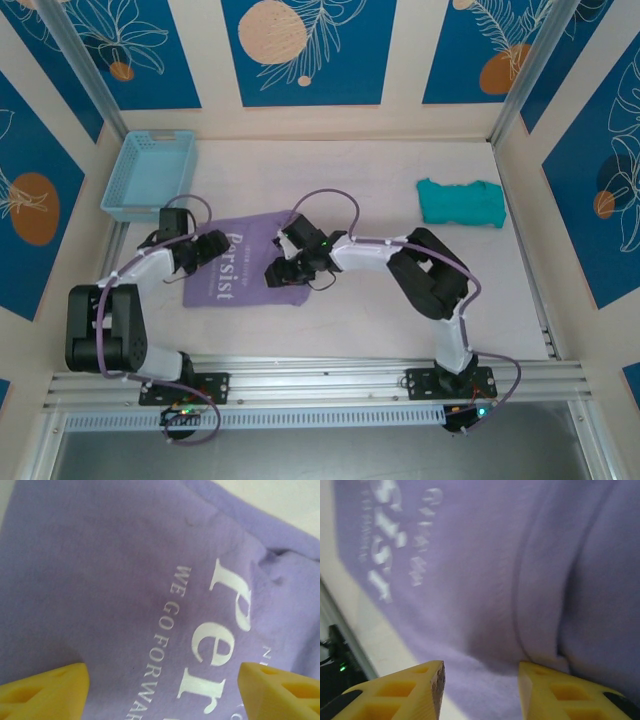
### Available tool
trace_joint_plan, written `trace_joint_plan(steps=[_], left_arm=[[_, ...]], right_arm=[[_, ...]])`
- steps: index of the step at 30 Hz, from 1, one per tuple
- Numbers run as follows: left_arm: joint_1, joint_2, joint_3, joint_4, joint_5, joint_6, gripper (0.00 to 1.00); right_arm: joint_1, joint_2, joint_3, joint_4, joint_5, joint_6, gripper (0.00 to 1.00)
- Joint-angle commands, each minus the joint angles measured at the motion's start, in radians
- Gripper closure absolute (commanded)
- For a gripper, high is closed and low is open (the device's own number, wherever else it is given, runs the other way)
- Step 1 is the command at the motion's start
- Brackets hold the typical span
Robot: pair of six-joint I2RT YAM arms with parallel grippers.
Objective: Fold the inside-out t-shirt
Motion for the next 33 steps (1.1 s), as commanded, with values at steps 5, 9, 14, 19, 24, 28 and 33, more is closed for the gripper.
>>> trace_joint_plan(steps=[5,9,14,19,24,28,33], left_arm=[[-0.058,-0.154,-0.181,-0.058,0.111,-0.014,0.23],[-0.308,-0.321,-0.302,-0.009,0.125,-0.177,0.24],[-0.687,-0.354,-0.362,0.184,0.051,-0.43,0.25],[-0.918,-0.173,-0.197,0.341,0.111,-0.403,0.23],[-0.908,-0.133,-0.033,0.243,0.137,-0.212,0.21],[-0.708,-0.197,0.021,0.095,0.072,-0.1,0.2],[-0.413,-0.09,0.138,0.039,0.002,0.036,0.18]], right_arm=[[-0.119,-0.007,0.006,-0.194,0.186,-0.033,0.59],[-0.209,-0.031,0.027,-0.259,0.25,-0.101,0.59],[-0.299,0.028,0.157,-0.293,0.226,-0.198,0.58],[-0.321,0.028,0.284,-0.317,0.202,-0.311,0.58],[-0.374,-0.152,0.152,-0.271,0.2,-0.33,0.51],[-0.426,-0.237,0.023,-0.24,0.153,-0.264,0.42],[-0.438,-0.195,0.015,-0.249,0.162,-0.186,0.27]])
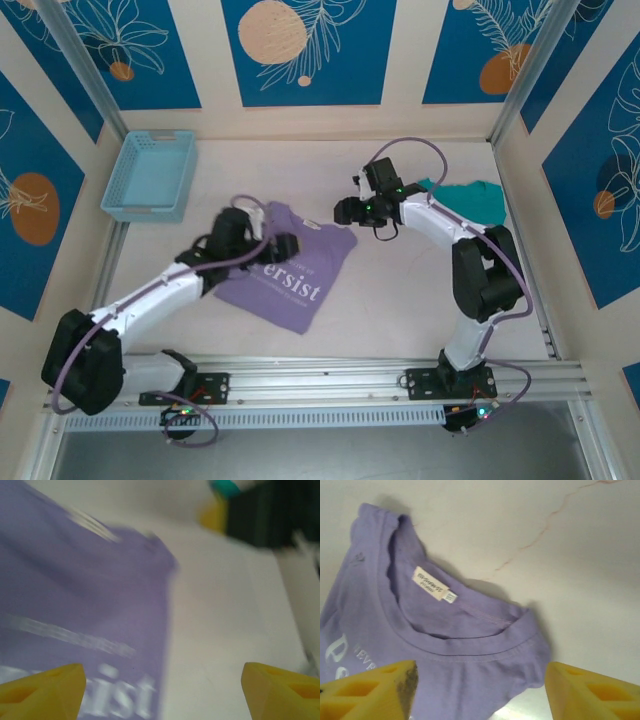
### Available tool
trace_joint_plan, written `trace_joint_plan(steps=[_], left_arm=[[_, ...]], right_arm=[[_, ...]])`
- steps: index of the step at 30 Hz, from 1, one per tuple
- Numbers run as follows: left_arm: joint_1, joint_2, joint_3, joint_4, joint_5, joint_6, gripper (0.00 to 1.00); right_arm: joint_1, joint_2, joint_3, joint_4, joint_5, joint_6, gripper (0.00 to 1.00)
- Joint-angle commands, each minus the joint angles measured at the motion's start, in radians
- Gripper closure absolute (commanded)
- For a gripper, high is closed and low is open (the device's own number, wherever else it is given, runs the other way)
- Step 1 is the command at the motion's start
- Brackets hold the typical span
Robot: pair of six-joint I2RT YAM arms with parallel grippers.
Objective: Fold the inside-out t-shirt
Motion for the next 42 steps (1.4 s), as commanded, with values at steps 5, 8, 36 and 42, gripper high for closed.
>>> trace_joint_plan(steps=[5,8,36,42], left_arm=[[0.203,0.355,0.303,-0.155,-0.038,0.24,0.14],[0.243,0.508,0.439,-0.213,-0.029,0.298,0.14],[0.27,0.905,0.758,-0.442,0.24,0.397,0.49],[0.29,0.904,0.747,-0.401,0.258,0.359,0.79]], right_arm=[[0.013,0.091,-0.001,0.004,-0.018,0.133,0.22],[0.029,0.147,0.029,-0.009,-0.009,0.153,0.22],[0.131,0.347,0.247,-0.152,0.0,0.218,0.64],[0.121,0.311,0.224,-0.092,0.01,0.203,0.85]])
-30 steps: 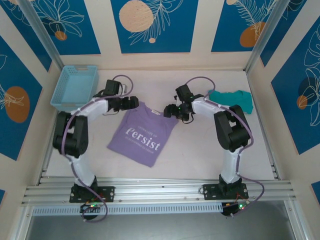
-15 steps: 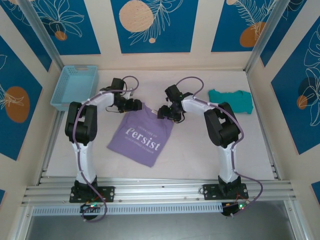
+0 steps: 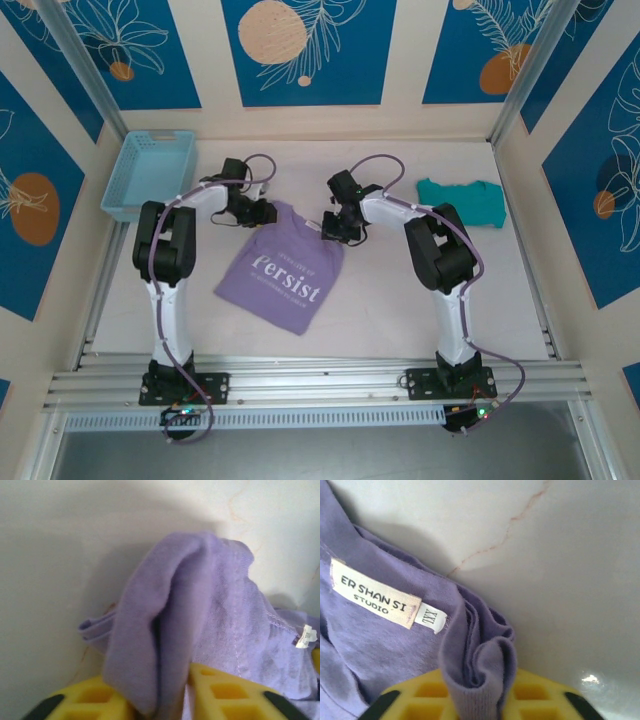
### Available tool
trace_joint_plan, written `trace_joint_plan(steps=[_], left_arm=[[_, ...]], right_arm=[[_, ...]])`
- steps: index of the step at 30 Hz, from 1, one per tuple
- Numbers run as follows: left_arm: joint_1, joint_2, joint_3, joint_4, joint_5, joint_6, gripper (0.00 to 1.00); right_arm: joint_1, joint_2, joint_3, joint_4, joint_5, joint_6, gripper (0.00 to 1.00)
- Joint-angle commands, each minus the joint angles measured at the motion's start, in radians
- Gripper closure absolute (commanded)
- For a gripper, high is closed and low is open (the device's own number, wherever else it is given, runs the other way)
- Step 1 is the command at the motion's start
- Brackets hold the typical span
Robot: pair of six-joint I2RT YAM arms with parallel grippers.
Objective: Fold the inside-out t-shirt
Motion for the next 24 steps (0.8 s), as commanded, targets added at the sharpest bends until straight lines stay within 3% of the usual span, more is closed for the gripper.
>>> trace_joint_plan(steps=[1,8,16,24], left_arm=[[0.022,0.014,-0.005,0.018,0.039,-0.022,0.82],[0.036,-0.058,-0.092,0.157,0.035,-0.122,0.95],[0.036,-0.136,-0.308,0.522,0.122,-0.364,1.0],[0.036,-0.133,-0.154,0.456,0.065,-0.348,1.0]], right_arm=[[0.0,-0.024,0.002,0.038,-0.015,-0.009,0.88],[-0.013,-0.124,-0.051,0.13,0.018,-0.074,0.99],[-0.039,-0.173,-0.053,0.151,0.002,-0.136,1.0],[-0.112,-0.159,0.116,0.093,0.013,-0.24,1.0]])
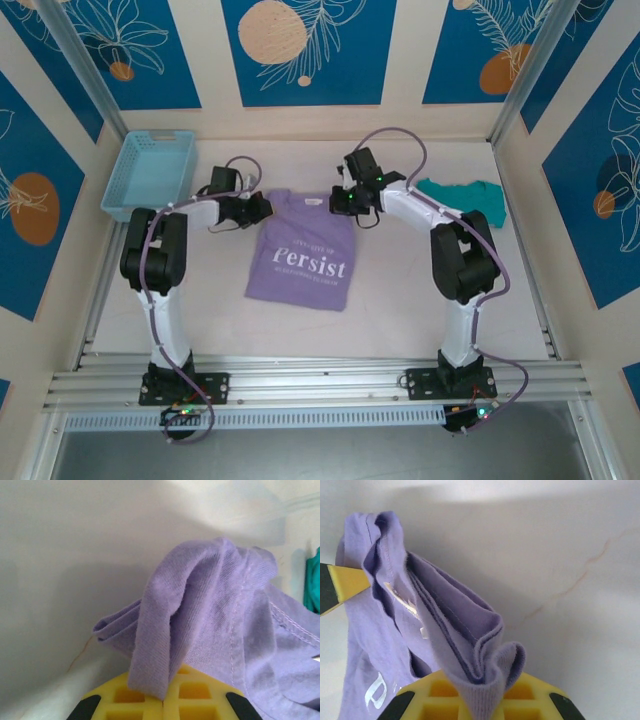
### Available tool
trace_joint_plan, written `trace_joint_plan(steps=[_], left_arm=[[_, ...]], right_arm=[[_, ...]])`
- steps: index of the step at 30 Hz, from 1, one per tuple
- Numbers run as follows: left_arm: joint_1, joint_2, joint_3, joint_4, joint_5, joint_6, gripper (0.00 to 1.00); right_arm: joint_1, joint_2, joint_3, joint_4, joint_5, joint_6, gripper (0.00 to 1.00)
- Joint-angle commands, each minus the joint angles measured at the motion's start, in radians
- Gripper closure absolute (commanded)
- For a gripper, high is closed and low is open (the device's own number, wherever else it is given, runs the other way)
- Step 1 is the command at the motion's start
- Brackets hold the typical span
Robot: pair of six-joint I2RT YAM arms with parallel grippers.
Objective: Fold the inside-out t-shirt
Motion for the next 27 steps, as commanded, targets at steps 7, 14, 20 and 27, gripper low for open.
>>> trace_joint_plan(steps=[7,14,20,27], left_arm=[[0.009,-0.028,0.339,-0.026,-0.077,0.002,1.0],[0.002,-0.064,0.482,0.144,-0.099,-0.003,1.0],[-0.018,-0.202,0.096,0.473,-0.082,-0.017,1.0],[-0.077,-0.396,-0.476,0.772,-0.071,-0.056,1.0]], right_arm=[[-0.078,0.052,0.385,-0.058,0.005,-0.175,1.0],[-0.098,0.116,0.745,-0.14,-0.008,-0.308,1.0],[-0.053,-0.017,0.487,0.004,-0.072,-0.428,1.0],[0.047,-0.278,-0.067,0.146,-0.081,-0.426,1.0]])
